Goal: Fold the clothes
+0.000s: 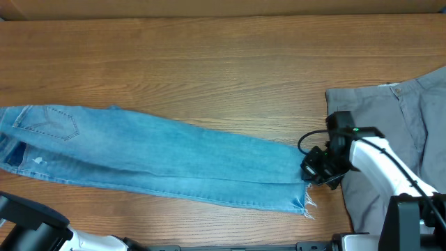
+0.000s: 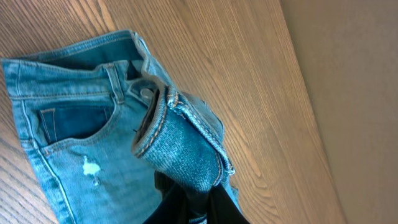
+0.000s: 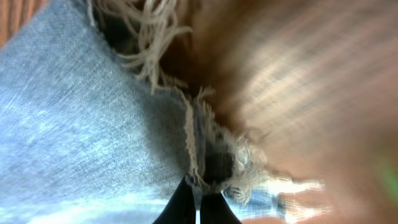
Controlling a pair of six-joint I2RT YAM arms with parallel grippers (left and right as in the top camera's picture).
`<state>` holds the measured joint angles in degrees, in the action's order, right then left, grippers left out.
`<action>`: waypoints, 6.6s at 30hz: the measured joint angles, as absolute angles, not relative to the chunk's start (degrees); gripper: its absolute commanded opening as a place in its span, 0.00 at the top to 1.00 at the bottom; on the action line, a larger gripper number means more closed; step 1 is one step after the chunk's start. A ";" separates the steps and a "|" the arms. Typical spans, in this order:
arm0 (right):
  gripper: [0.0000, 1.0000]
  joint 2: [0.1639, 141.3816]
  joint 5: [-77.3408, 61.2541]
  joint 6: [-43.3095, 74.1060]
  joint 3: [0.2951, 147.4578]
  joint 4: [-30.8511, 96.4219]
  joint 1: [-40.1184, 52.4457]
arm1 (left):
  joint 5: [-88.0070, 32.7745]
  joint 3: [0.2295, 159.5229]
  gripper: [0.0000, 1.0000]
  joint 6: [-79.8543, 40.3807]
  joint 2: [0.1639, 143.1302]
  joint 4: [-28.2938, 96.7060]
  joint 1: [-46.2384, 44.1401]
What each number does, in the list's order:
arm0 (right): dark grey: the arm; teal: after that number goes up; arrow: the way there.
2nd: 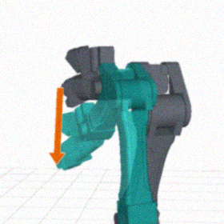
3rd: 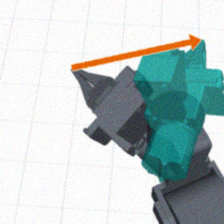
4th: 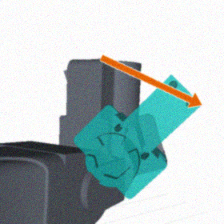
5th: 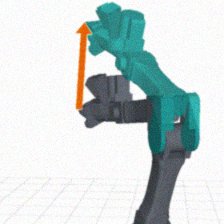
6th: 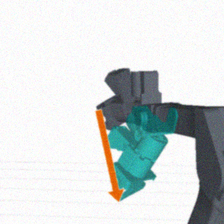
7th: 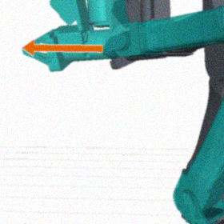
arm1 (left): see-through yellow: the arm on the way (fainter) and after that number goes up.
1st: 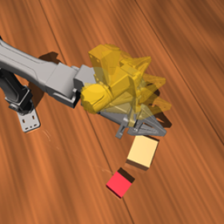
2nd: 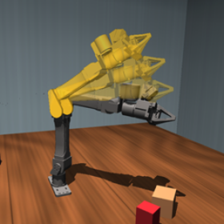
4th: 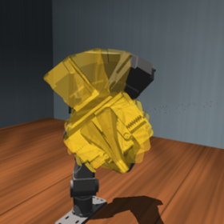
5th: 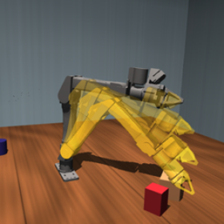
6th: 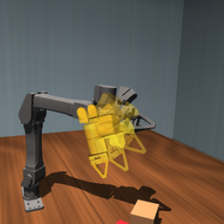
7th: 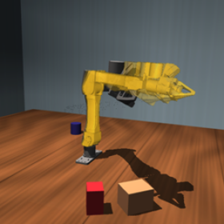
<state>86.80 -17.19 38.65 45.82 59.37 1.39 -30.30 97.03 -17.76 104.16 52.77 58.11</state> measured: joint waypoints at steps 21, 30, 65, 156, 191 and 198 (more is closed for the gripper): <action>0.96 78.04 -17.96 37.39 46.11 74.59 -1.32 | -25.02 97.03 0.88 -17.91 104.16 55.86 60.64; 0.96 78.04 -20.53 38.37 37.50 71.75 -1.37 | -22.65 97.03 0.87 -17.91 104.16 57.10 60.64; 0.63 78.04 -25.41 38.68 23.46 63.92 -0.34 | -16.29 97.27 0.71 -17.91 104.16 60.47 60.64; 0.57 74.83 -20.88 40.62 28.25 51.77 -1.15 | -7.84 70.41 0.10 -4.34 104.16 45.58 36.14; 0.96 76.16 -9.47 26.46 62.04 50.33 -1.23 | -18.24 78.28 0.13 -4.16 104.16 56.77 38.41; 0.96 77.17 -8.01 23.68 78.48 56.40 -6.81 | -22.59 87.61 0.14 -2.83 104.16 66.61 38.41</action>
